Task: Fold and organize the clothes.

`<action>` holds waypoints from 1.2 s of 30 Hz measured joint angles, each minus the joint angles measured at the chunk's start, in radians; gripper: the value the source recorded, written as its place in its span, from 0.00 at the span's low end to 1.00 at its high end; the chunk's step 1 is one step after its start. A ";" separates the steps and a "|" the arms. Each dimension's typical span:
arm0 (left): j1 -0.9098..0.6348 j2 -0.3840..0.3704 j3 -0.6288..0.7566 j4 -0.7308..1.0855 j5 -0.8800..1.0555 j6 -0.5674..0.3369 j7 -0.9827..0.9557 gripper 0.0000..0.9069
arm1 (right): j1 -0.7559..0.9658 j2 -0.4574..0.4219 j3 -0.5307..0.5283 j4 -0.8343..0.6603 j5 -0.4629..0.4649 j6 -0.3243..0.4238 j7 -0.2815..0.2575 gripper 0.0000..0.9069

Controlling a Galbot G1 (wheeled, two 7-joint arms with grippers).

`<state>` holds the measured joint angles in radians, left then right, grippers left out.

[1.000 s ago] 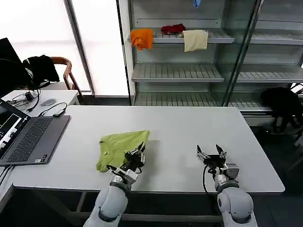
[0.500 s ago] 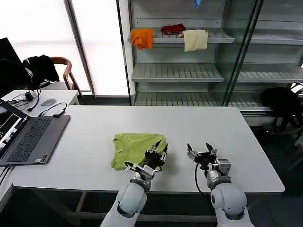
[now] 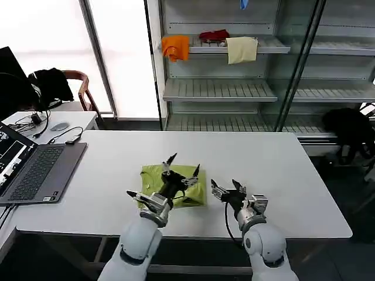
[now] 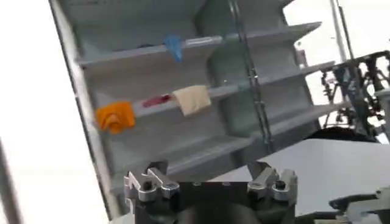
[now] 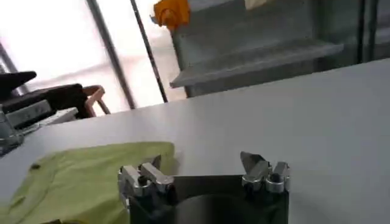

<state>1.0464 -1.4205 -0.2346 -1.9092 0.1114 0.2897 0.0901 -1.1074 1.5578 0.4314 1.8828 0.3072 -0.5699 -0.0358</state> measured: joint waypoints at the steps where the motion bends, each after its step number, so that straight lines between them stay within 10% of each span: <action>1: 0.005 0.006 -0.017 0.000 -0.007 -0.003 0.000 1.00 | 0.006 0.006 -0.005 -0.008 0.012 -0.001 0.003 0.97; 2: 0.011 0.010 -0.033 0.000 -0.014 -0.007 0.000 1.00 | 0.013 0.012 -0.011 -0.017 0.024 -0.002 0.006 0.86; 4: 0.024 0.017 -0.068 0.003 -0.027 -0.013 -0.001 1.00 | 0.030 0.025 -0.024 -0.034 0.048 -0.003 0.015 0.31; 8: 0.054 0.027 -0.127 0.009 -0.056 -0.023 -0.002 1.00 | 0.068 0.050 -0.037 -0.079 0.074 -0.005 0.042 0.00; 36: 0.135 0.047 -0.289 0.037 -0.145 -0.042 -0.018 1.00 | 0.142 0.051 -0.060 -0.209 0.128 -0.010 0.094 0.00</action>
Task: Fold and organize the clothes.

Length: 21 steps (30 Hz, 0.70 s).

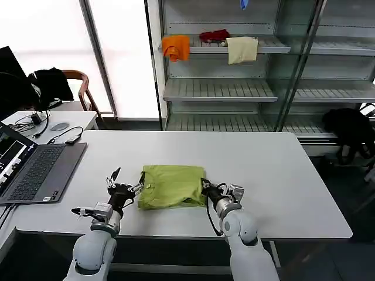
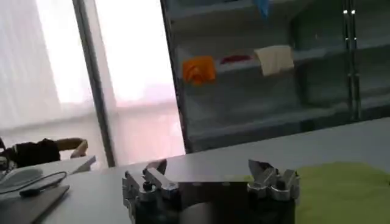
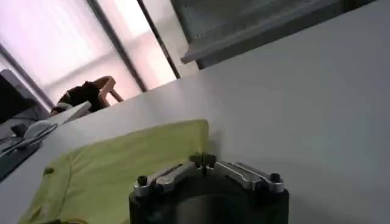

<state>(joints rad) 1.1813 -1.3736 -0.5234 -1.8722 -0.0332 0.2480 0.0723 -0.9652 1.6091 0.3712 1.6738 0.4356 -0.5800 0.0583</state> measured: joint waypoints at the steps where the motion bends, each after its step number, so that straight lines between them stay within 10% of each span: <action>1: 0.002 0.000 0.000 0.000 0.000 -0.001 0.000 1.00 | -0.001 0.000 0.003 0.002 0.002 0.000 0.002 0.00; 12: 0.006 -0.006 0.008 0.009 -0.001 -0.006 -0.001 1.00 | -0.030 0.000 0.049 0.065 0.059 0.000 0.014 0.01; 13: 0.006 -0.007 0.009 0.009 -0.001 -0.006 -0.001 1.00 | -0.032 0.000 0.054 0.070 0.062 0.000 0.014 1.00; 21: 0.011 -0.017 0.015 0.012 0.000 -0.005 0.000 1.00 | -0.068 -0.042 0.046 0.122 0.063 -0.001 -0.019 1.00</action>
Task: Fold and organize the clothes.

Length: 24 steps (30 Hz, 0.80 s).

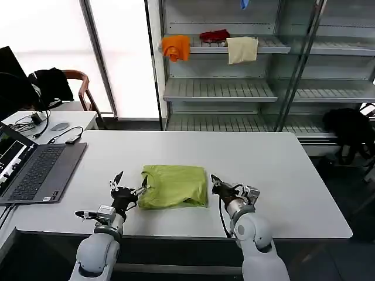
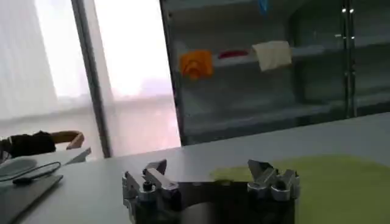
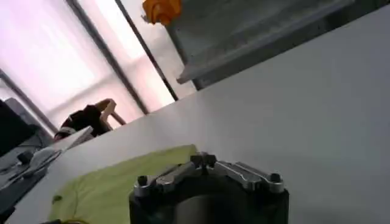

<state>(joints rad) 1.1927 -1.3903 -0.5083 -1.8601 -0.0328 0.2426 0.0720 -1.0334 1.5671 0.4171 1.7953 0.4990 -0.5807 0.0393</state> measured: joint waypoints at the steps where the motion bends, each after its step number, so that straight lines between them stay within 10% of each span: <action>1: 0.002 0.000 0.000 0.000 0.000 0.000 0.000 1.00 | -0.004 -0.003 -0.004 0.004 -0.005 0.000 -0.002 1.00; 13: 0.025 0.010 -0.012 -0.005 -0.003 -0.008 -0.003 1.00 | 0.009 0.017 -0.028 -0.029 -0.090 0.000 -0.013 1.00; 15: 0.025 0.013 -0.012 -0.004 -0.003 -0.010 -0.003 1.00 | 0.017 0.026 -0.034 -0.043 -0.103 0.000 -0.019 0.73; 17: 0.023 0.013 -0.012 -0.003 -0.003 -0.011 -0.003 1.00 | 0.027 0.036 -0.041 -0.058 -0.115 0.000 -0.025 0.18; 18: 0.022 0.013 -0.012 -0.002 -0.003 -0.011 -0.003 1.00 | 0.031 0.040 -0.044 -0.065 -0.121 0.000 -0.027 0.08; 24: 0.020 0.014 -0.012 0.006 -0.004 -0.018 -0.003 1.00 | 0.058 0.042 -0.063 -0.107 -0.148 0.000 -0.036 0.00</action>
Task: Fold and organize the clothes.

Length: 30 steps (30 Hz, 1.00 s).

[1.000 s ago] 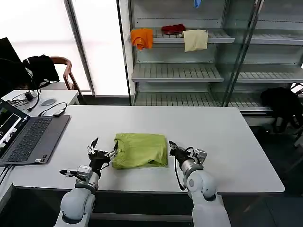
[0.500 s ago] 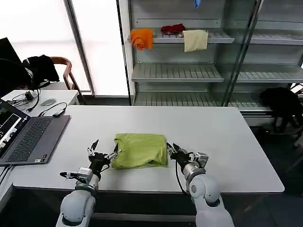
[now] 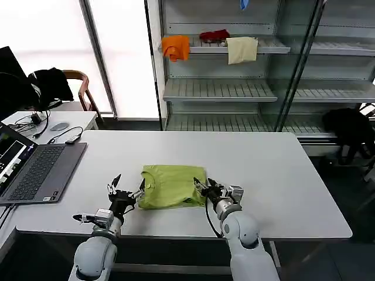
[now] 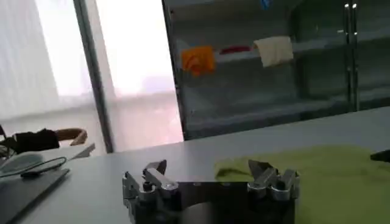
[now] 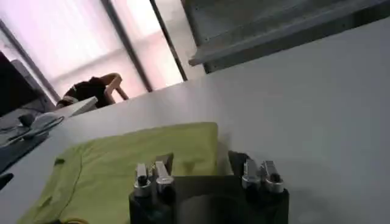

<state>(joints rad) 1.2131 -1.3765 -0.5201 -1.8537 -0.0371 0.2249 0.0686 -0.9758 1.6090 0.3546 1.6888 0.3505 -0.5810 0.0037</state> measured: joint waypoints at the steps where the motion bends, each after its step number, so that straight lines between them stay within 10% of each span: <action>1: -0.001 0.001 0.000 0.002 0.000 -0.002 0.000 1.00 | 0.004 0.000 -0.002 -0.006 -0.003 0.000 0.000 0.00; 30: -0.021 0.007 0.000 0.038 -0.012 -0.009 -0.007 1.00 | 0.020 0.000 0.022 0.000 0.022 -0.001 0.007 0.00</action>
<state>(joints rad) 1.1920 -1.3691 -0.5205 -1.8152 -0.0487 0.2156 0.0615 -0.9559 1.6091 0.3767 1.6884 0.3721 -0.5820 0.0105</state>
